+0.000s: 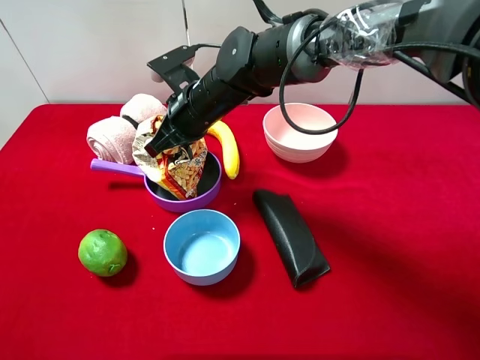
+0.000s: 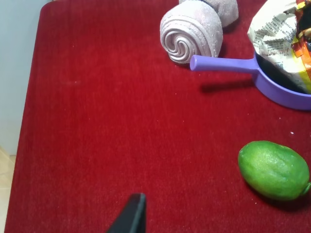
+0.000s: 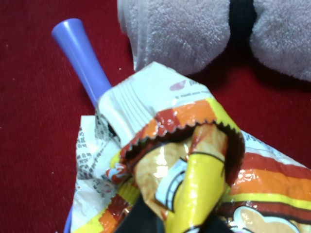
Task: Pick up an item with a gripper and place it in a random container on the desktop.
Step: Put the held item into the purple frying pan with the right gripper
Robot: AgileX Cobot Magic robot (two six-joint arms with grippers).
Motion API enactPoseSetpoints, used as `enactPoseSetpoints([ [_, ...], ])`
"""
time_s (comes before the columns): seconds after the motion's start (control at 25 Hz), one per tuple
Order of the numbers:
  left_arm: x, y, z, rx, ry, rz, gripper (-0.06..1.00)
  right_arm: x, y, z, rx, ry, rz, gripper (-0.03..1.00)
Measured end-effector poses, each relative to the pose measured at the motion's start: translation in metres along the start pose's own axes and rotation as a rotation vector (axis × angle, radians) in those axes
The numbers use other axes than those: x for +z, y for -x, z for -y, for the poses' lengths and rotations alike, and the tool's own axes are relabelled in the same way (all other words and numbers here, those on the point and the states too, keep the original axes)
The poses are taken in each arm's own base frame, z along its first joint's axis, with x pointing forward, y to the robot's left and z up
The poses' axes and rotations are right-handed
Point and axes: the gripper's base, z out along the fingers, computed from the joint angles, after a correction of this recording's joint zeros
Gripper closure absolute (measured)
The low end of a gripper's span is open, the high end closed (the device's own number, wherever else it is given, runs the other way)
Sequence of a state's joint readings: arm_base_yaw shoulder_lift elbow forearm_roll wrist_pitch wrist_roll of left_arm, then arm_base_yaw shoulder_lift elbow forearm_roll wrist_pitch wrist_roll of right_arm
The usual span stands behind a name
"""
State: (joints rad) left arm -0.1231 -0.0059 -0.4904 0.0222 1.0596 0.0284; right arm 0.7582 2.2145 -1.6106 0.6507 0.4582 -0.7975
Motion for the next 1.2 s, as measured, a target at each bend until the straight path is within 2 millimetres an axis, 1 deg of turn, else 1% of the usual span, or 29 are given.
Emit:
enactPoseSetpoints([
  [0.36, 0.0000, 0.0000, 0.0000, 0.000, 0.000, 0.000, -0.04, 0.0000, 0.0000, 0.0000, 0.001, 0.000, 0.000, 0.99],
  [0.44, 0.0000, 0.0000, 0.0000, 0.000, 0.000, 0.000, -0.04, 0.0000, 0.0000, 0.0000, 0.001, 0.000, 0.000, 0.97],
  [0.56, 0.0000, 0.0000, 0.0000, 0.000, 0.000, 0.000, -0.04, 0.0000, -0.0001, -0.0001, 0.001, 0.001, -0.001, 0.86],
  [0.76, 0.0000, 0.0000, 0.0000, 0.000, 0.000, 0.000, -0.04, 0.0004, -0.0004, -0.0001, 0.002, 0.002, -0.002, 0.60],
  [0.88, 0.0000, 0.0000, 0.0000, 0.000, 0.000, 0.000, -0.04, 0.0016, -0.0015, -0.0002, 0.004, 0.005, -0.007, 0.48],
  [1.08, 0.0000, 0.0000, 0.0000, 0.000, 0.000, 0.000, -0.04, 0.0023, -0.0031, -0.0012, 0.004, 0.017, -0.020, 0.32],
  [1.2, 0.0000, 0.0000, 0.0000, 0.000, 0.000, 0.000, -0.04, 0.0023, -0.0032, -0.0013, 0.018, 0.018, -0.021, 0.28],
])
